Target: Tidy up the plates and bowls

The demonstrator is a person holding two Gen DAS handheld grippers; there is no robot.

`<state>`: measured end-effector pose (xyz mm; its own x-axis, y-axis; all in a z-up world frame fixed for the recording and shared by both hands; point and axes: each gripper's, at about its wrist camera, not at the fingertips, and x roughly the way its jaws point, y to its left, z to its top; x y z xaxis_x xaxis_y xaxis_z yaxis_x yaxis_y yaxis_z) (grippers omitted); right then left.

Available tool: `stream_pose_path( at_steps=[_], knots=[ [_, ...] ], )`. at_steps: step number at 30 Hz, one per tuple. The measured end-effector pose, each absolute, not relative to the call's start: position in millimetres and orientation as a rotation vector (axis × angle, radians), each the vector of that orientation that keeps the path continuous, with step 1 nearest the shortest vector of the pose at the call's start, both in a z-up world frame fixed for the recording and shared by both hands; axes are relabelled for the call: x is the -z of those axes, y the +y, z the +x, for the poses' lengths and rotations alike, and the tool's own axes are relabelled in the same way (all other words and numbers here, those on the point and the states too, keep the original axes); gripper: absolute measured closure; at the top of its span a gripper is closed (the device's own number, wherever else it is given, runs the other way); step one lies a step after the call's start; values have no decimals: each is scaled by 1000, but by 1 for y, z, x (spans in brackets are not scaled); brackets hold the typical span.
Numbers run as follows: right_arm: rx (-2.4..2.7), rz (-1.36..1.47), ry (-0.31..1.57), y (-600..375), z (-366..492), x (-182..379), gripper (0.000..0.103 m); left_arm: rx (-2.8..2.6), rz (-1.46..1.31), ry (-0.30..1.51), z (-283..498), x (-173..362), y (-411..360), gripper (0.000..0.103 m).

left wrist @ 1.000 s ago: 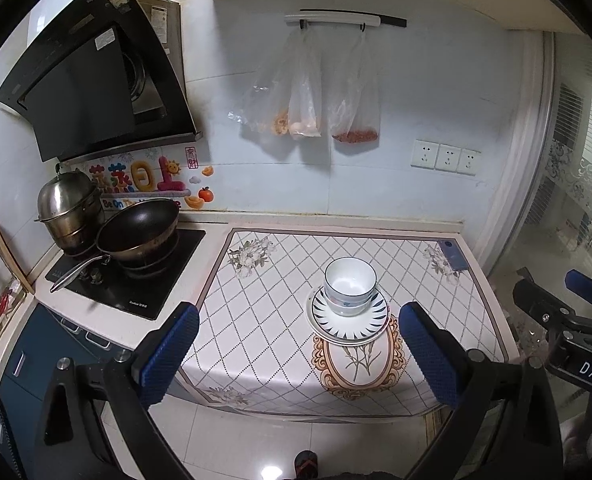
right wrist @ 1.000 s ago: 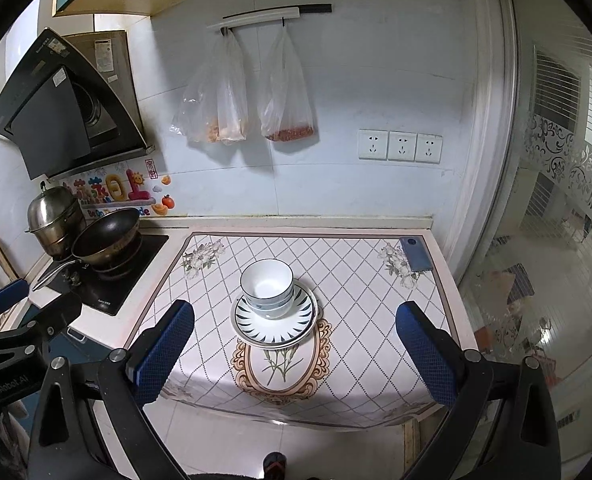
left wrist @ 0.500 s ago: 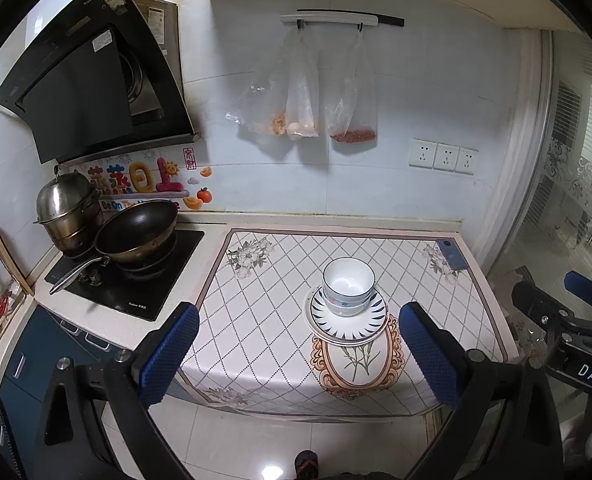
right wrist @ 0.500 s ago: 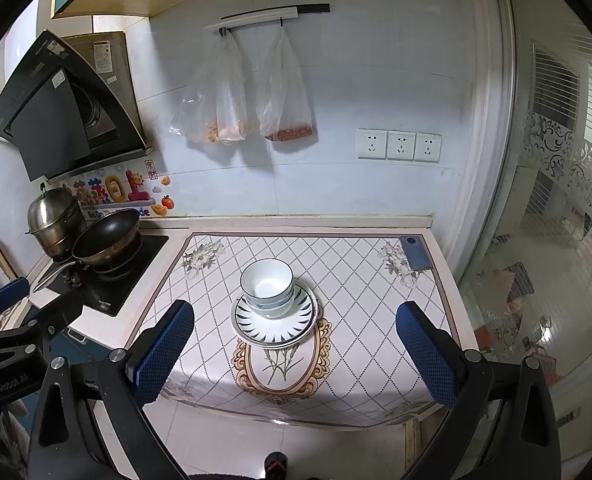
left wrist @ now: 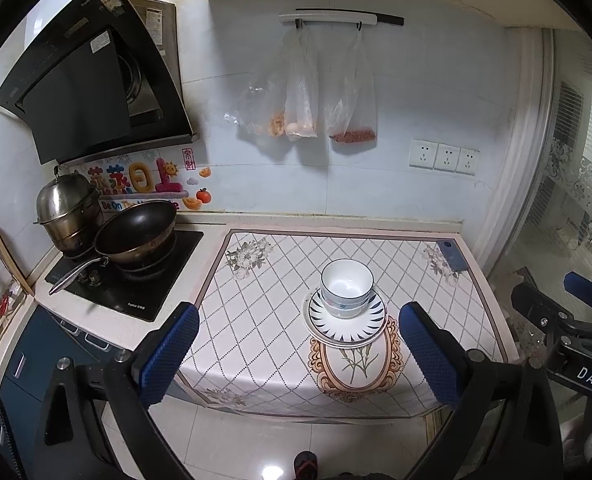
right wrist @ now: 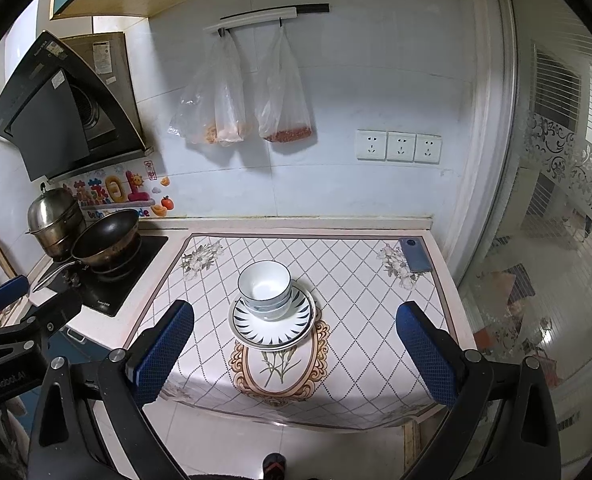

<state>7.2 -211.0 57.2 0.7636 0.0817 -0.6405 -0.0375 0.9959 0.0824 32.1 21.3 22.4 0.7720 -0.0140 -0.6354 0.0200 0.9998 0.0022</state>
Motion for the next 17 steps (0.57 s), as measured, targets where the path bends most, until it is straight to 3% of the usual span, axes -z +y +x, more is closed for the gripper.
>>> stream_pose_path(
  at_steps=[17],
  knots=[
    [-64,75,709,-213,13,-52,0,10,14,691,36,-17,23,0]
  ],
)
